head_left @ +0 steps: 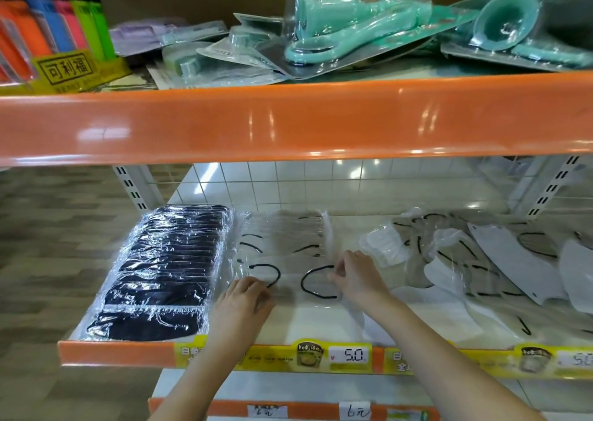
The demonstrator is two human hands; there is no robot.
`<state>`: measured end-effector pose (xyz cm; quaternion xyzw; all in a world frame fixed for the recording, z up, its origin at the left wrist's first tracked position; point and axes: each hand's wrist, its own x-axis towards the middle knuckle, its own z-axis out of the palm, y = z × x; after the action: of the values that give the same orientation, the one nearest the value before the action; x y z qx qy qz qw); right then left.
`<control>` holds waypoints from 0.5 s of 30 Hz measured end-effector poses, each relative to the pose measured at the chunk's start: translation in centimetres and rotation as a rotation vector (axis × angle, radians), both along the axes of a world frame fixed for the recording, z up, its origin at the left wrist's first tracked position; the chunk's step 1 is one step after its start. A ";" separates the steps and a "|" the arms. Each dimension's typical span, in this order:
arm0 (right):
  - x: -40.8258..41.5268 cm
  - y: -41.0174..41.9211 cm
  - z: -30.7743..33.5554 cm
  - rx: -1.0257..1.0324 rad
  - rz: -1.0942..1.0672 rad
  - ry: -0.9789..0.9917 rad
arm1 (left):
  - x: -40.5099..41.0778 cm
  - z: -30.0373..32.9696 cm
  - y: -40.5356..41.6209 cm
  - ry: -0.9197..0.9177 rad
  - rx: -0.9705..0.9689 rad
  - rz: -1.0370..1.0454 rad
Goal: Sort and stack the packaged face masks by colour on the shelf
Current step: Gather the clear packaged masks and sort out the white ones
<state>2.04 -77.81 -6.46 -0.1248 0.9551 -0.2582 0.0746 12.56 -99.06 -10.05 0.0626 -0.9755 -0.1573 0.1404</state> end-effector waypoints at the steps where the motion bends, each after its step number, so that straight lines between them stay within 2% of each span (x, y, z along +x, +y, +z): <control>1: 0.0 0.0 0.1 -0.021 -0.014 -0.005 | 0.0 0.1 0.1 0.012 0.013 0.007; 4: 0.0 0.1 0.3 -0.070 -0.072 -0.032 | 0.0 0.2 0.4 0.046 -0.013 0.014; 9: 0.1 0.0 0.5 -0.305 -0.150 -0.209 | 0.1 0.6 1.0 -0.006 0.035 0.025; 13: 0.3 -0.3 1.9 -0.353 -0.159 -0.030 | 0.0 2.1 1.9 0.029 0.213 0.078; 15: 0.6 -0.3 3.5 -0.397 -0.101 0.069 | -0.3 3.2 2.0 0.143 0.270 0.041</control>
<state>2.67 -78.06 -2.99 -0.0977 0.8925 -0.4404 0.0027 12.30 -97.02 -6.86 0.0892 -0.9315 -0.2881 0.2031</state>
